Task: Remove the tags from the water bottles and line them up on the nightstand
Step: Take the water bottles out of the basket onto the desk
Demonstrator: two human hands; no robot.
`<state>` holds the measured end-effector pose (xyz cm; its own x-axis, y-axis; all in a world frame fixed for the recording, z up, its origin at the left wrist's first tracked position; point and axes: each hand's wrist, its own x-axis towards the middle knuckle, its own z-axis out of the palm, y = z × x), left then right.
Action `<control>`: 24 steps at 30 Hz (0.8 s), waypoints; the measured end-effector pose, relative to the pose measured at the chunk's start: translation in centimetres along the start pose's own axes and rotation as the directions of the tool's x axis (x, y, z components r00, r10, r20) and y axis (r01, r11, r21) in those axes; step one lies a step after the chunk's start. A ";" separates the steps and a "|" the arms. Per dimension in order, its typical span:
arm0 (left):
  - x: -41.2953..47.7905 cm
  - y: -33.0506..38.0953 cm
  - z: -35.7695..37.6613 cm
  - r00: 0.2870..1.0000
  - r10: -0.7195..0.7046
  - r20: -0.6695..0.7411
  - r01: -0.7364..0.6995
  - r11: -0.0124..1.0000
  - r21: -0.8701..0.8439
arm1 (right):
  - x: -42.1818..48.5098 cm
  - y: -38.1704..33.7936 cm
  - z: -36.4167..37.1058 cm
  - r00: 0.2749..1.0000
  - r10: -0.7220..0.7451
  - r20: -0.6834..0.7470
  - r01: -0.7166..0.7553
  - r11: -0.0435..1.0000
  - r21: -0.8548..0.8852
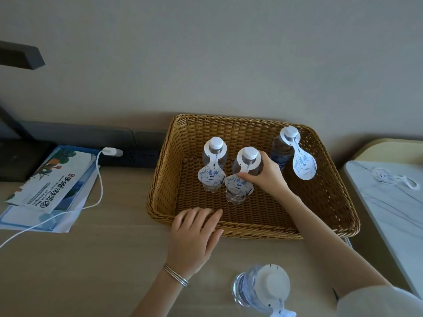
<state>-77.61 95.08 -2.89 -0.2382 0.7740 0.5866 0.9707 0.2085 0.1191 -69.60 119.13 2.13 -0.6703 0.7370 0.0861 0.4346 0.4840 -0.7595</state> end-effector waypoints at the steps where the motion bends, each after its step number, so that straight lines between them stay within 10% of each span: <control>1: 0.0 0.1 0.0 1.000 0.002 -0.010 -0.002 1.000 0.004 | 0.0 0.0 0.0 1.000 -0.005 -0.008 0.005 1.000 -0.008; 24: -2.4 -3.6 -3.1 0.995 -0.022 0.101 0.026 0.999 -0.038 | -8.9 -11.9 -8.0 0.938 -0.300 -0.176 0.333 0.920 0.208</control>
<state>-80.47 90.57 -2.24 -0.2615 0.8257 0.4999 0.9647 0.2059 0.1645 -63.95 110.57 15.58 -0.6529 0.6290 0.4220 0.0515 0.5927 -0.8038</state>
